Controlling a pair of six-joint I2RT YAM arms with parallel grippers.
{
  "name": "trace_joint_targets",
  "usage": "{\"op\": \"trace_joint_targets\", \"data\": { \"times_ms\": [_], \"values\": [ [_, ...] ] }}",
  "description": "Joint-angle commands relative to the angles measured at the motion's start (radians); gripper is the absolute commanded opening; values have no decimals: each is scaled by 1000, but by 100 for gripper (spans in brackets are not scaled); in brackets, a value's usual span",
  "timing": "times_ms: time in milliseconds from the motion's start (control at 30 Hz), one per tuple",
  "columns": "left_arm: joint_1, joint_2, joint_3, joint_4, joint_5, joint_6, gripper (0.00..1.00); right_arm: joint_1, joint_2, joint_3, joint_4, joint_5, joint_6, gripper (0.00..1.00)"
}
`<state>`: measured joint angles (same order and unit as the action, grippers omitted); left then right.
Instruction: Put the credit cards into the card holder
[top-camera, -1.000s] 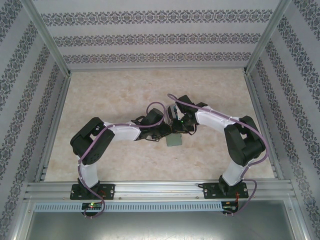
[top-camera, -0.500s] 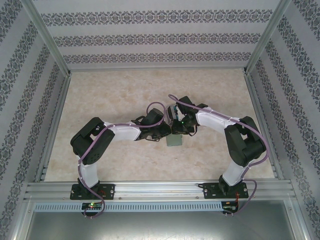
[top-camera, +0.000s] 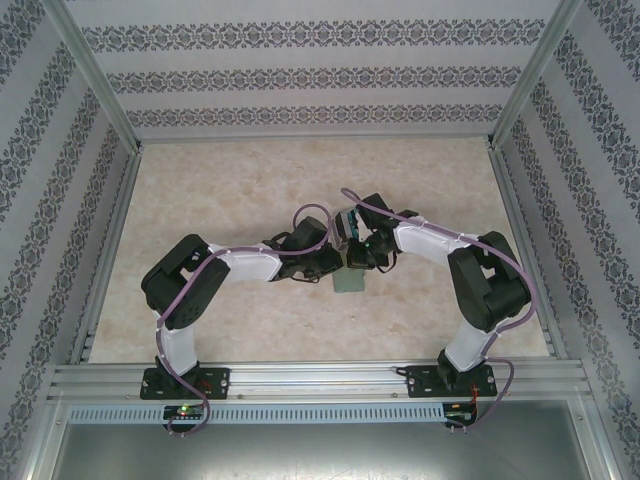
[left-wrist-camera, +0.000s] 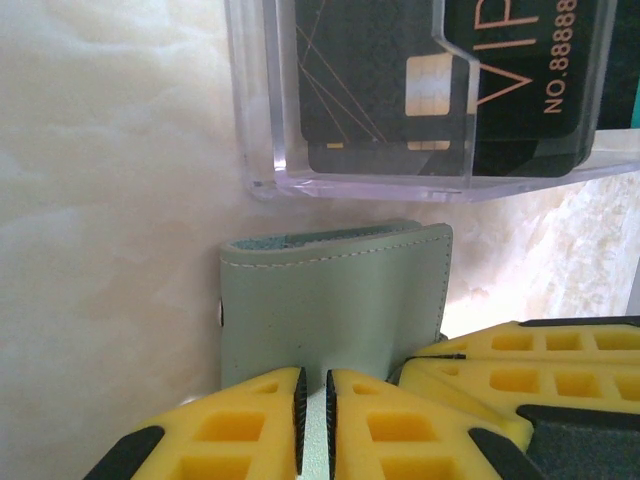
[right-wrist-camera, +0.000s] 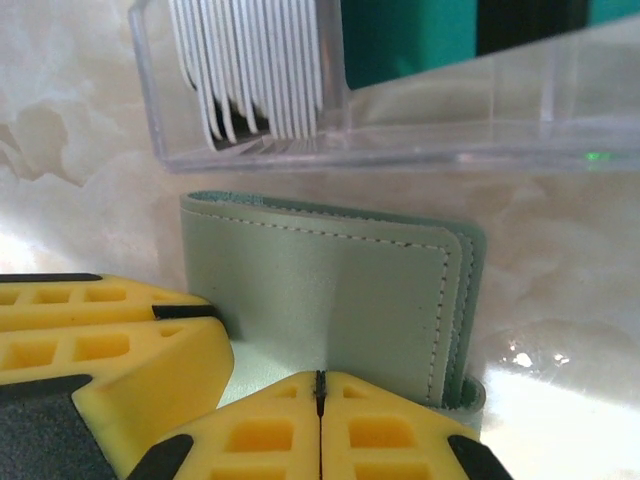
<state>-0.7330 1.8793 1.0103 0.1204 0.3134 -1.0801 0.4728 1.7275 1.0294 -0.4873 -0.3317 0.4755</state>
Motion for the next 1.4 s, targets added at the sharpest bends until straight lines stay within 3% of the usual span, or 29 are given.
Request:
{"op": "trace_joint_targets", "data": {
  "times_ms": [0, 100, 333, 967, 1367],
  "values": [
    [-15, 20, -17, 15, -6, -9, 17, -9, -40, -30, 20, -3, 17, 8],
    [-15, 22, -12, 12, -4, -4, 17, -14, -88, 12, -40, 19, -2, 17],
    [-16, 27, -3, 11, 1, -1, 17, -26, -105, -21, -90, 137, -8, 9],
    [-29, 78, 44, -63, 26, 34, 16, -21, -22, -49, -3, 53, 35, 3],
    [-32, 79, 49, -64, 26, 34, 16, -46, -124, -84, -49, 118, 18, 5]
  ]
}}
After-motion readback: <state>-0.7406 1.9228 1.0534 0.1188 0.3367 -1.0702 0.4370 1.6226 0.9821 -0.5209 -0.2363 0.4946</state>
